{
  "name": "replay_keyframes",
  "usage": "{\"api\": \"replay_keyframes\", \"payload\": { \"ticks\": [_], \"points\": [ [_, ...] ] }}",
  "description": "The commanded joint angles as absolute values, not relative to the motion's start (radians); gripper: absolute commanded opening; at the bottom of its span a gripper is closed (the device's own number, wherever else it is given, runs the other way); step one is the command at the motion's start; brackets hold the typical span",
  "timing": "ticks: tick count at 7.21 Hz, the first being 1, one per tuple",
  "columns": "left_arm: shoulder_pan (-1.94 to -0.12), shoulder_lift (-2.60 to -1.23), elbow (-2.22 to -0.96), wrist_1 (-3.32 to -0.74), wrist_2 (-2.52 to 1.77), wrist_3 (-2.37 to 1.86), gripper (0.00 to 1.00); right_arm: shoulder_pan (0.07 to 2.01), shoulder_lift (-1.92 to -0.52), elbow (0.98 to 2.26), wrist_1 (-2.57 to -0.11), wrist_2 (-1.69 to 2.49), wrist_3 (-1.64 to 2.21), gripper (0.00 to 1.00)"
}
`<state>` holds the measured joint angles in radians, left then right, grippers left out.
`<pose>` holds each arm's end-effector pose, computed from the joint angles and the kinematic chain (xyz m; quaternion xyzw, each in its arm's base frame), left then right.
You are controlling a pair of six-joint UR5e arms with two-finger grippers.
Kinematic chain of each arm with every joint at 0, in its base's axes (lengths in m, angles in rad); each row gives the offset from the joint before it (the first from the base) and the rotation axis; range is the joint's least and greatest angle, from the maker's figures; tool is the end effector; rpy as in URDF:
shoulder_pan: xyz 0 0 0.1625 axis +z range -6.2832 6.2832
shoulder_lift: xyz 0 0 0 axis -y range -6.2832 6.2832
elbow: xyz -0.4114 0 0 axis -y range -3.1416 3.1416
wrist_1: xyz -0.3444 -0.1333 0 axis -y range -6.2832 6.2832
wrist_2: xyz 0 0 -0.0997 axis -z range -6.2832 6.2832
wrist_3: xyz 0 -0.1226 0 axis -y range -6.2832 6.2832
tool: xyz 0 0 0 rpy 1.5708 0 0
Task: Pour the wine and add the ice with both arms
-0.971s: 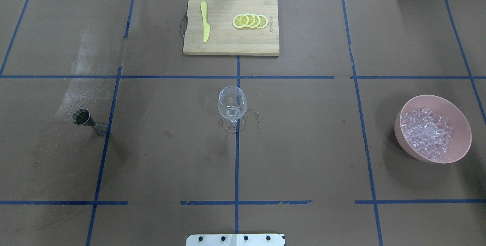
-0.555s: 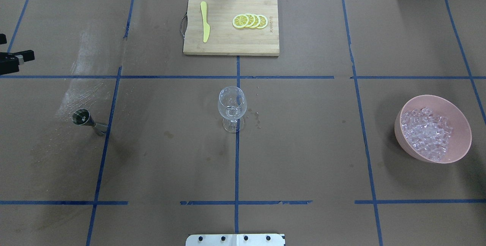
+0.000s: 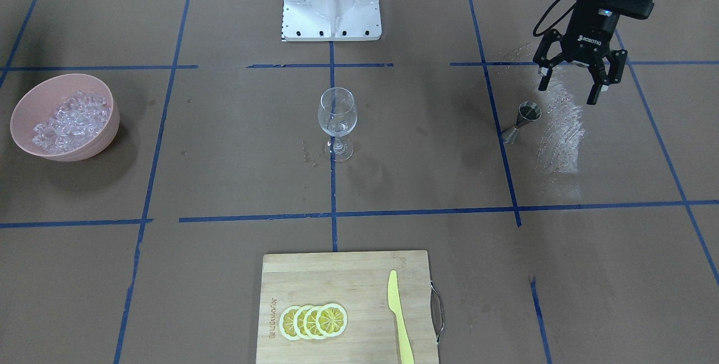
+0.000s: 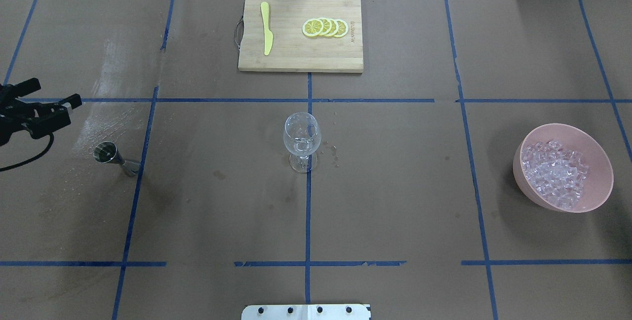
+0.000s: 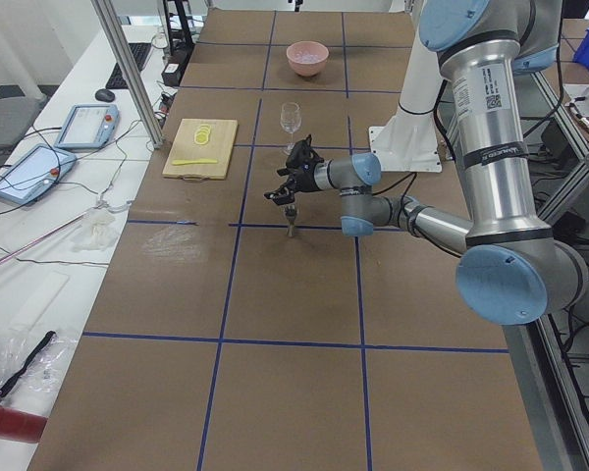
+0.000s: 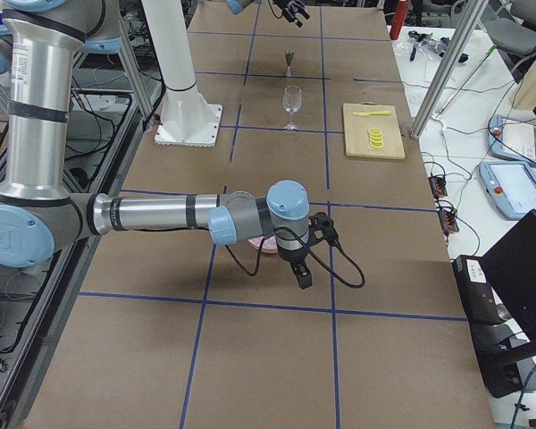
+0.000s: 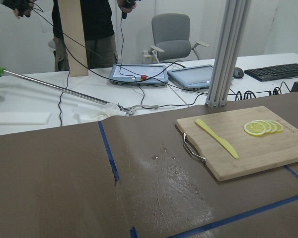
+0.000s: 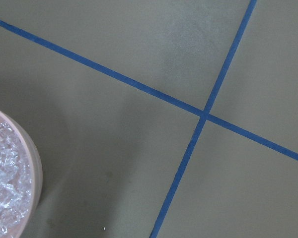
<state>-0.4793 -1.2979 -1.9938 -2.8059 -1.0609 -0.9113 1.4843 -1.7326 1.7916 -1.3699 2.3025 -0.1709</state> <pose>0.2243 -0.3343 0.4289 0.4966 0.4158 -0.0934 0.7562 0.0169 -0.4003 0.6108 0.1359 -0.3493 -0.1648 0.9123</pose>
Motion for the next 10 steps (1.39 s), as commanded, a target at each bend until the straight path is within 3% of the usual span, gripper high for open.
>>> {"api": "replay_keyframes", "payload": {
  "ticks": [1, 4, 10],
  "points": [
    [-0.297, -1.301, -1.91, -2.806, -0.77, -1.009, 1.0, 1.489, -1.746, 1.79, -1.345, 2.303, -0.17, 1.0],
    [-0.192, -1.403, -1.772, -2.806, -0.625, -1.012, 1.0, 1.494, -1.752, 1.79, -1.344, 2.301, -0.172, 1.0],
    [-0.166, -1.45, -1.632, -2.816, -0.592, -1.065, 0.94, 1.497, -1.759, 1.792, -1.338, 2.303, -0.172, 1.0]
  ]
}}
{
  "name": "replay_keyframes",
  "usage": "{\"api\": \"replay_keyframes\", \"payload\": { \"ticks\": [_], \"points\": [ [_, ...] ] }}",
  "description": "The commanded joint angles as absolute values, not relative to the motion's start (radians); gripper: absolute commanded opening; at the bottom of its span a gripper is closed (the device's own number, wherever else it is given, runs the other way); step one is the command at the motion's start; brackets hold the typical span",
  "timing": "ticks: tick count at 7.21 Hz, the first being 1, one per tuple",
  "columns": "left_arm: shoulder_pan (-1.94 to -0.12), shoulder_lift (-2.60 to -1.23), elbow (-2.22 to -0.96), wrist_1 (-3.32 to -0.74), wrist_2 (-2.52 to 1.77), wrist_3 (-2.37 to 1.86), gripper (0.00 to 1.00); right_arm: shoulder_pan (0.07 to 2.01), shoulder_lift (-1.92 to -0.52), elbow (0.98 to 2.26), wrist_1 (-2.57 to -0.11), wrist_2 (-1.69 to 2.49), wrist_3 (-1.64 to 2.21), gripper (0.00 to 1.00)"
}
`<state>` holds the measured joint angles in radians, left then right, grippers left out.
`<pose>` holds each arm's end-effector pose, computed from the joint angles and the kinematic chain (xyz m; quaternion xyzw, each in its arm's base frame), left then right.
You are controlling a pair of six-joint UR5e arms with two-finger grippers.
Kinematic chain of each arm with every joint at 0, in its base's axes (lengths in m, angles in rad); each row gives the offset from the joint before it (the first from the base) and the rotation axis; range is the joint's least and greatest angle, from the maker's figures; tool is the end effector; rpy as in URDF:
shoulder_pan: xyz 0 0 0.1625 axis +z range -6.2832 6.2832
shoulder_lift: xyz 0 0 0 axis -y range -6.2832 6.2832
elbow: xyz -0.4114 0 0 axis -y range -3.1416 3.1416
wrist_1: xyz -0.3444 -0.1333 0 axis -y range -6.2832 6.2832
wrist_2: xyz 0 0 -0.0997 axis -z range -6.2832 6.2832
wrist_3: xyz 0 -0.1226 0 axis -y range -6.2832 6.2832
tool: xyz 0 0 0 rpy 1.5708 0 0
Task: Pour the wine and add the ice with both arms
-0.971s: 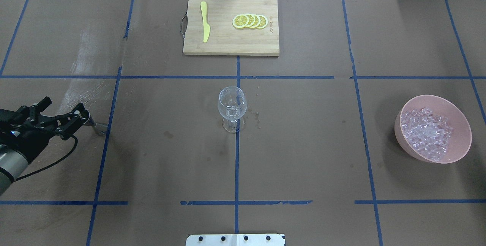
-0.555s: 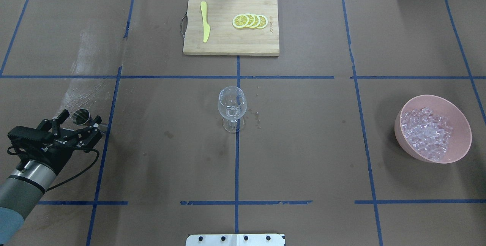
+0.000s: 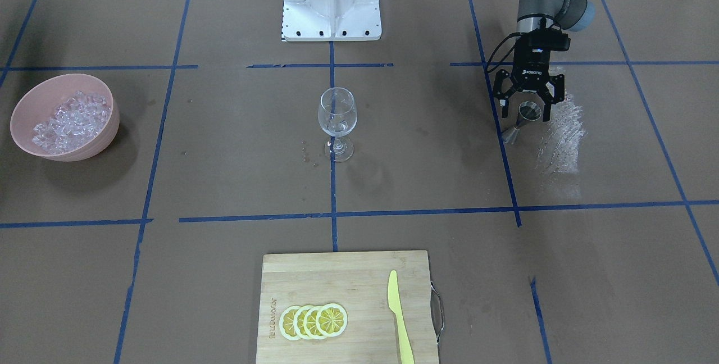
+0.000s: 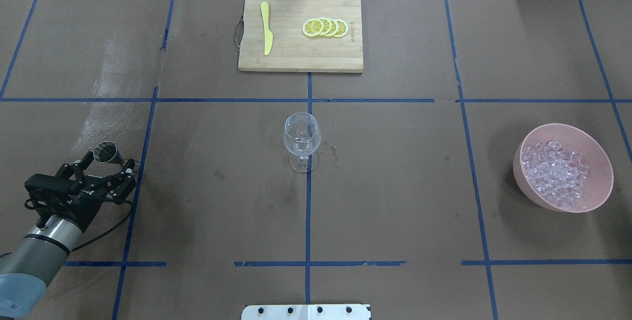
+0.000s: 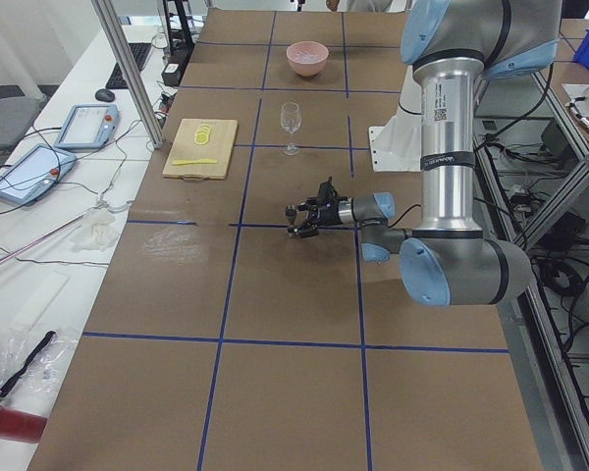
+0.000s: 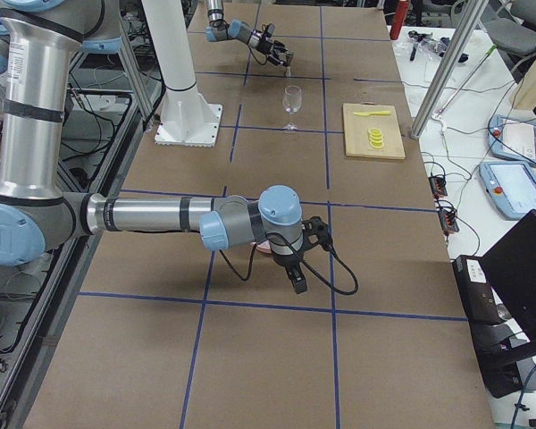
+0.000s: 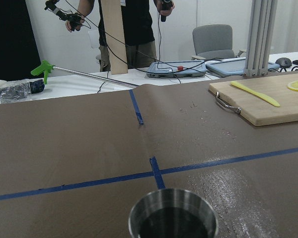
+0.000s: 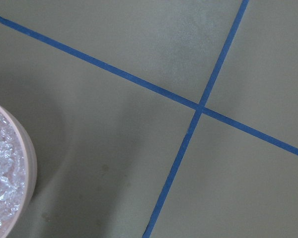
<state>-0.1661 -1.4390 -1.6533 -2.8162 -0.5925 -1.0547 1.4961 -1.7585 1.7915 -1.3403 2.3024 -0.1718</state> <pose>0.3459 -0.2963 0.5196 0.5322 0.3385 -0.1335 0.7644 0.0223 -0.3902 0.6174 0.1397 -0.3482 -0.1604 0.9129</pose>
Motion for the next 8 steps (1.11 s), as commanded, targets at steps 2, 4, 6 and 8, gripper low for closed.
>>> {"api": "replay_keyframes", "payload": {
  "ticks": [2, 4, 6, 8],
  "points": [
    [-0.166, -1.45, -1.631, -2.816, -0.592, -1.065, 0.79, 1.499, -1.759, 1.792, -1.338, 2.303, -0.172, 1.0],
    [-0.166, -1.451, -1.631, -2.815, -0.594, -1.065, 0.48, 1.5, -1.759, 1.79, -1.338, 2.301, -0.173, 1.0],
    [-0.166, -1.479, -1.6, -2.813, -0.597, -1.065, 0.51, 1.5, -1.759, 1.789, -1.338, 2.301, -0.175, 1.0],
    [-0.166, -1.494, -1.586, -2.816, -0.6, -1.065, 0.51, 1.502, -1.759, 1.789, -1.338, 2.301, -0.173, 1.0]
  ]
}}
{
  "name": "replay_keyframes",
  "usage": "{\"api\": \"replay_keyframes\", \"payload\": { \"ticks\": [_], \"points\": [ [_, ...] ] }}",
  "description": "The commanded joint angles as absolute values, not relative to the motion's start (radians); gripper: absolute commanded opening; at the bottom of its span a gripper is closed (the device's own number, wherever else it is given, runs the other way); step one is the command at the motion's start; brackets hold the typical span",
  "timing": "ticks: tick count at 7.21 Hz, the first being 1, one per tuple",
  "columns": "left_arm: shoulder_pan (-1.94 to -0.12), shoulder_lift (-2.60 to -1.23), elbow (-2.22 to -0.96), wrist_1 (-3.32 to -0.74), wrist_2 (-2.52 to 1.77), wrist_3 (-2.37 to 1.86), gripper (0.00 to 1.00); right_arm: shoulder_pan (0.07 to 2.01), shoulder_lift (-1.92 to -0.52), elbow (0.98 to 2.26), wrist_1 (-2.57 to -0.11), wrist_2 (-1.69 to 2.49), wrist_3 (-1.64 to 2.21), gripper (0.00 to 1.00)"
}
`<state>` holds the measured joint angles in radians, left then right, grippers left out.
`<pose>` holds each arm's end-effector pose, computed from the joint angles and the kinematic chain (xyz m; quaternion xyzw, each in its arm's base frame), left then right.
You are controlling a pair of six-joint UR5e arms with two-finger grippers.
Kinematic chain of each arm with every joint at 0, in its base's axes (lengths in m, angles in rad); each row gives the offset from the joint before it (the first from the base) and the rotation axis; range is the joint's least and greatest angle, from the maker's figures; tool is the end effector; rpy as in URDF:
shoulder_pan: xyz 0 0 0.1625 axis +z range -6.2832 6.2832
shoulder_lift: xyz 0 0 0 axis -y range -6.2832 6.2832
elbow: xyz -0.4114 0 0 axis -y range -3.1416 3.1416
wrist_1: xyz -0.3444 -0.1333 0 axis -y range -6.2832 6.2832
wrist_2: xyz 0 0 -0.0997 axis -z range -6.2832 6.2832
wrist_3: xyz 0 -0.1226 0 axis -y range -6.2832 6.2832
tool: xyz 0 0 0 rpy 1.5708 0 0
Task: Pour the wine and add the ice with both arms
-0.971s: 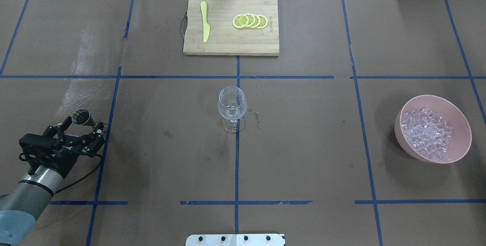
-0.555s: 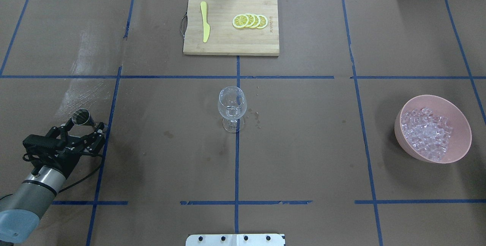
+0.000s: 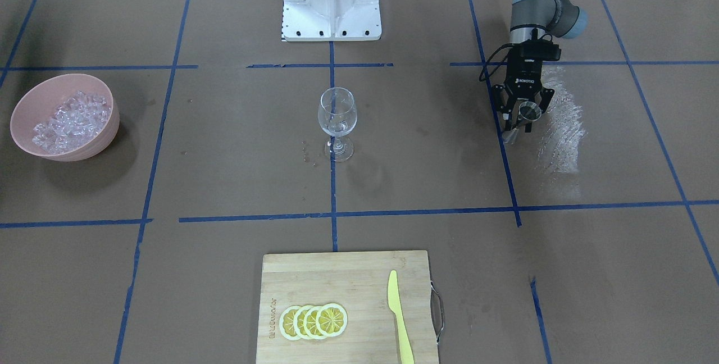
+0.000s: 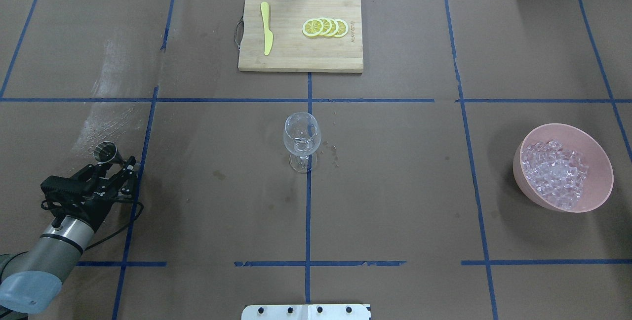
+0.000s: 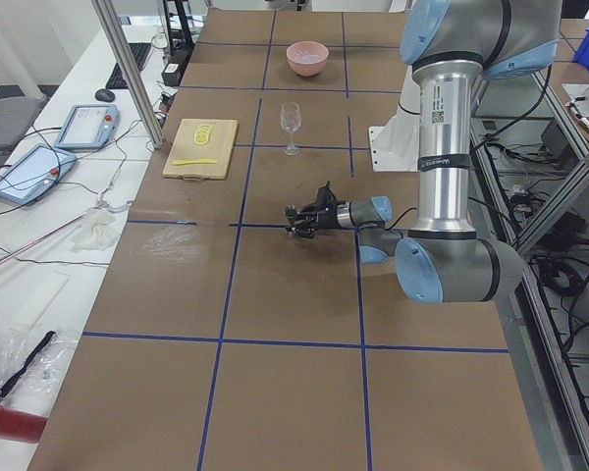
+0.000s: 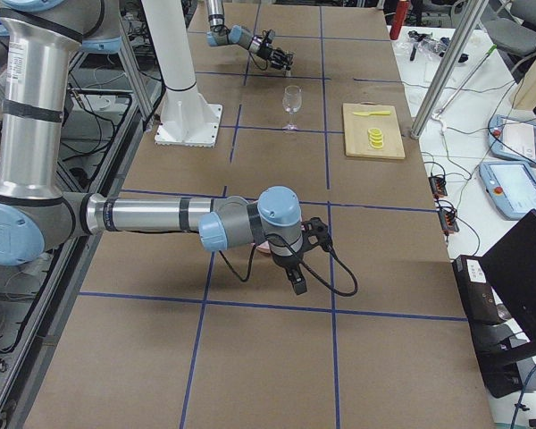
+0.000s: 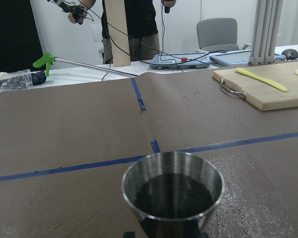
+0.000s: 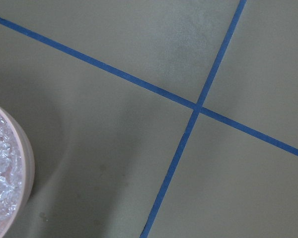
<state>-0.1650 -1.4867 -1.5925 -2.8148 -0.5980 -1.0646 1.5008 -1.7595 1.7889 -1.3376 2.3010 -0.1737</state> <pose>0.3667 -0.2989 0.5279 0.5287 0.3371 -0.1320 0.7677 0.0243 -0.3897 0.6188 0.1405 -0.3472 -0.1590 0.9135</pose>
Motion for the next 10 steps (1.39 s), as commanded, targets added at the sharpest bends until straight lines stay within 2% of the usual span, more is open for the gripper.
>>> {"api": "replay_keyframes", "payload": {
  "ticks": [1, 7, 8, 9, 10],
  "points": [
    [-0.166, -1.494, -1.586, -2.818, -0.6, -1.065, 0.5, 1.503, -1.759, 1.789, -1.338, 2.301, -0.173, 1.0],
    [-0.167, -1.482, -1.585, -2.856, -0.594, -1.072, 0.49, 1.505, -1.759, 1.79, -1.338, 2.301, -0.173, 1.0],
    [-0.167, -1.483, -1.585, -2.856, -0.594, -1.074, 0.43, 1.505, -1.759, 1.79, -1.338, 2.301, -0.173, 1.0],
    [-0.167, -1.482, -1.585, -2.856, -0.594, -1.078, 0.18, 1.505, -1.759, 1.79, -1.338, 2.302, -0.173, 1.0],
    [-0.167, -1.482, -1.585, -2.856, -0.594, -1.098, 0.0, 1.505, -1.759, 1.79, -1.338, 2.301, -0.173, 1.0]
  ]
}}
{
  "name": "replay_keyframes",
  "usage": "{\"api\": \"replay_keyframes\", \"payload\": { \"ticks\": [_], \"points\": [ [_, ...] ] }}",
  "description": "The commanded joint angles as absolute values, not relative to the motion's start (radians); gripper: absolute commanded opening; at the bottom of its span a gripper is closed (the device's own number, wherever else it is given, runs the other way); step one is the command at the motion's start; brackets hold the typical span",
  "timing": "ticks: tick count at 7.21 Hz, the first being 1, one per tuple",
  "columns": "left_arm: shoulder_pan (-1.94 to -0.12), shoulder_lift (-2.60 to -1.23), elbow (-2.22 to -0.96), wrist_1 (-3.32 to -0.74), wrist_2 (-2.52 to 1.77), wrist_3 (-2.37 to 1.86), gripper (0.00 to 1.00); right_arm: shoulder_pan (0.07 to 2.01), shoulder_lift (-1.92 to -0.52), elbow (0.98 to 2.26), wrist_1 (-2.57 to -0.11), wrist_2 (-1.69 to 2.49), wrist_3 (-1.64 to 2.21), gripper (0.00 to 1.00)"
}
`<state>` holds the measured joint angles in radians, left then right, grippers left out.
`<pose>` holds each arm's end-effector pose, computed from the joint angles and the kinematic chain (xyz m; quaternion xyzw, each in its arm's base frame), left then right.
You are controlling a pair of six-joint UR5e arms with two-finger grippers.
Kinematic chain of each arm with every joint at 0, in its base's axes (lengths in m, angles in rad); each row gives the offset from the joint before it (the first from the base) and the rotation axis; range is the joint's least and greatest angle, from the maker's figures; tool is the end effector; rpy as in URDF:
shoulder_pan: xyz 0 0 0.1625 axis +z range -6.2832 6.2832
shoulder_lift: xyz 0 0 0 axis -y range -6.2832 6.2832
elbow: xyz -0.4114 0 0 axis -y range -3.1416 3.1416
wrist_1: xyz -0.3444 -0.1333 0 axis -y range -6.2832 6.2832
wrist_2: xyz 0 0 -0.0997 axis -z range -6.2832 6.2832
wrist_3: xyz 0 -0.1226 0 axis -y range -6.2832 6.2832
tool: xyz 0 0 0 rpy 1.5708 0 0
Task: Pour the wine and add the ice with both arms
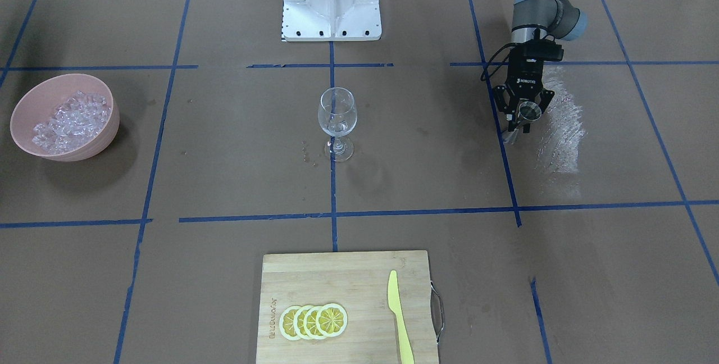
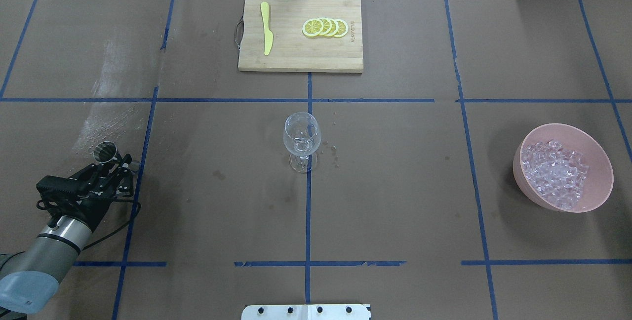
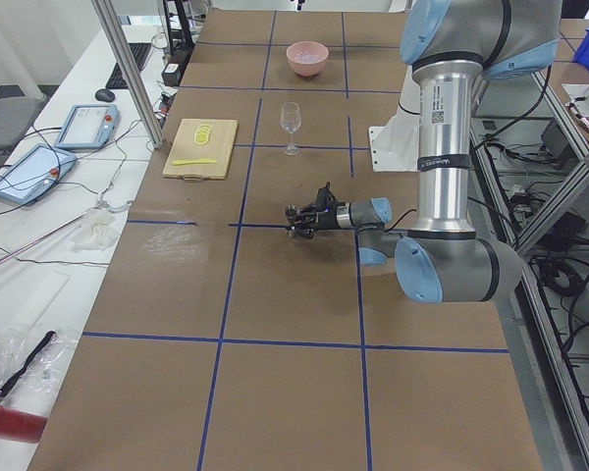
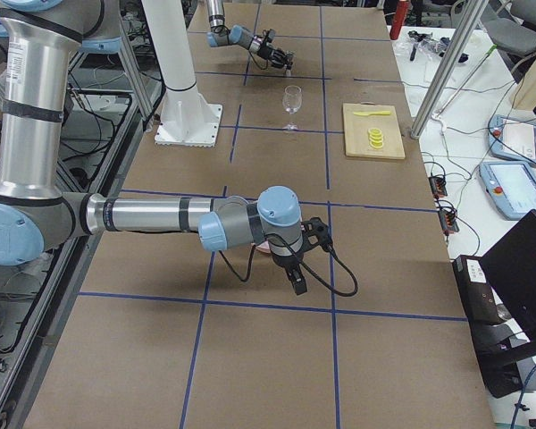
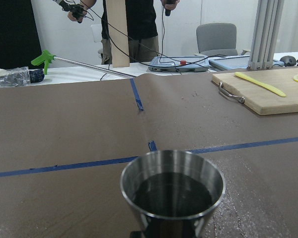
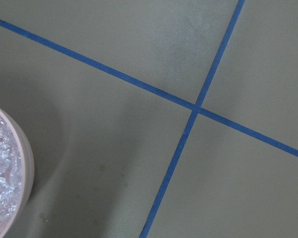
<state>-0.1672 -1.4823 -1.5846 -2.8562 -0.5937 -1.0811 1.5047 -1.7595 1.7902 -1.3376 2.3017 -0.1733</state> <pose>0.3616 -0.2993 0.5289 0.5274 0.3511 -0.1470 0.7596 0.0258 -0.3897 0.6181 0.1417 -0.3472 -0.1572 0.9136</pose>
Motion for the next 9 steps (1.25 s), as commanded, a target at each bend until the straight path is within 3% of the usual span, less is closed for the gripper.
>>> {"api": "replay_keyframes", "payload": {
  "ticks": [1, 5, 9],
  "points": [
    [-0.167, -1.48, -1.592, -2.862, -0.591, -1.1, 0.0, 1.506, -1.759, 1.792, -1.338, 2.302, -0.173, 1.0],
    [-0.172, -1.474, -1.641, -2.864, -0.541, -1.054, 0.0, 1.511, -1.759, 1.793, -1.338, 2.303, -0.173, 1.0],
    [-0.17, -1.543, -1.695, -3.052, -0.569, -0.567, 0.0, 1.523, -1.759, 1.792, -1.338, 2.303, -0.172, 1.0]
  ]
}}
